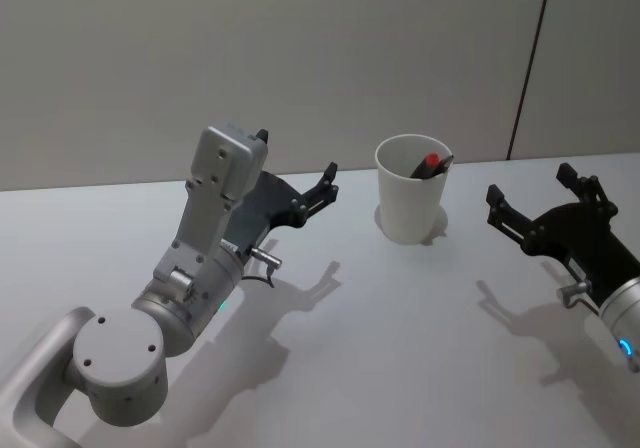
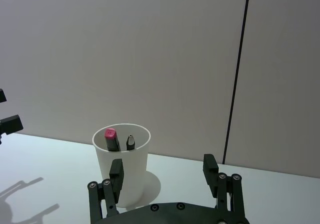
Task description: Place the pen into the pen holder.
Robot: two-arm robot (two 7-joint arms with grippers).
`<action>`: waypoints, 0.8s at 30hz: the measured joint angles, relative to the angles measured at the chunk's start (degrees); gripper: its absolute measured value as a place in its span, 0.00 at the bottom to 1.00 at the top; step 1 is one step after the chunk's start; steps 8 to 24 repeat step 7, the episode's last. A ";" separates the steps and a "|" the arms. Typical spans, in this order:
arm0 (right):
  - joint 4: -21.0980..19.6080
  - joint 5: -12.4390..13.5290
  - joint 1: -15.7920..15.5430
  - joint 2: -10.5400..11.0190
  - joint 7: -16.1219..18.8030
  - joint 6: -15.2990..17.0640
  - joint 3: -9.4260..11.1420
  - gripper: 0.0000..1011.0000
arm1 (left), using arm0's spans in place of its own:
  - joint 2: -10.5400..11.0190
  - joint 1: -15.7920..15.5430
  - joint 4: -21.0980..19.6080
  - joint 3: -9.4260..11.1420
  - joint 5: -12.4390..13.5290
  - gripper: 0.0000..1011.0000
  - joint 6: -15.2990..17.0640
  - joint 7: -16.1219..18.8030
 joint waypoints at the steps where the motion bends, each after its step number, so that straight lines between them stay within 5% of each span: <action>1: 0.00 0.00 0.00 0.00 0.00 0.00 -0.01 0.99 | 0.00 -0.01 0.00 0.00 0.00 0.99 0.00 0.00; 24: 0.00 0.01 0.00 0.00 0.01 -0.02 -0.03 0.99 | 0.00 -0.02 0.01 -0.03 -0.01 0.99 -0.02 0.00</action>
